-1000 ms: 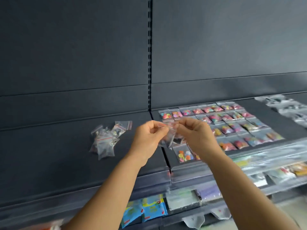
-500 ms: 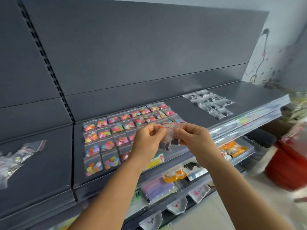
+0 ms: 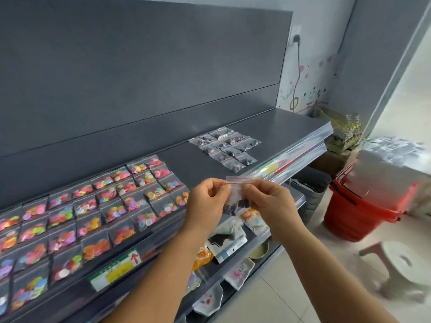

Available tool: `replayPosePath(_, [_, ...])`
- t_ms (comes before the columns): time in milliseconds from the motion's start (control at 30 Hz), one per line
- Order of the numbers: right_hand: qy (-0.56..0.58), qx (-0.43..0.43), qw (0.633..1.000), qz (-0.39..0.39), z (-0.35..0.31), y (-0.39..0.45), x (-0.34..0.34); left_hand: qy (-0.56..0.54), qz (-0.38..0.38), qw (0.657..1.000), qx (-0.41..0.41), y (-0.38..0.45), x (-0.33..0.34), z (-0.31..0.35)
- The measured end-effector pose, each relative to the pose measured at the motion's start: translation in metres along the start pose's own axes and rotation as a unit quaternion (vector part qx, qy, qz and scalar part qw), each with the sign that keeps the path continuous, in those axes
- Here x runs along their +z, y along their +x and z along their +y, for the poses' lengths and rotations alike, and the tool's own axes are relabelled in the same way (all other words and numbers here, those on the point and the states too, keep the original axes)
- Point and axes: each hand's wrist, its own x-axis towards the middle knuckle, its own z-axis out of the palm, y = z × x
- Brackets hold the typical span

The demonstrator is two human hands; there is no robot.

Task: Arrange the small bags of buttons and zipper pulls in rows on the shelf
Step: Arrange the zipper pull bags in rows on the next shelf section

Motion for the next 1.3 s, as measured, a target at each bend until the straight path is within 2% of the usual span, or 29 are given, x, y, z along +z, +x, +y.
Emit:
replayPosePath(367, [-0.047, 0.01, 0.998, 0.039, 0.019, 0.125, -0.058, -0.018, -0.042, 0.999, -0.003, 0.114, 0.087, -0.02])
replayPosePath(667, [-0.076, -0.014, 0.996, 0.047, 0.018, 0.228, -0.084, 0.084, 0.012, 0.996, 0.018, 0.206, 0.114, -0.029])
replayPosePath(867, [-0.151, -0.006, 0.988, 0.033, 0.022, 0.281, -0.092, 0.101, 0.018, 0.994, -0.03, 0.233, 0.124, -0.036])
replayPosePath(1067, [-0.266, 0.001, 0.962, -0.053, 0.032, 0.324, -0.095, 0.142, 0.044, 0.987, -0.062, 0.246, 0.143, -0.041])
replayPosePath(1300, [-0.334, -0.016, 0.929, -0.157, 0.045, 0.357, -0.107, 0.23, 0.071, 0.967, -0.087, 0.25, 0.171, -0.045])
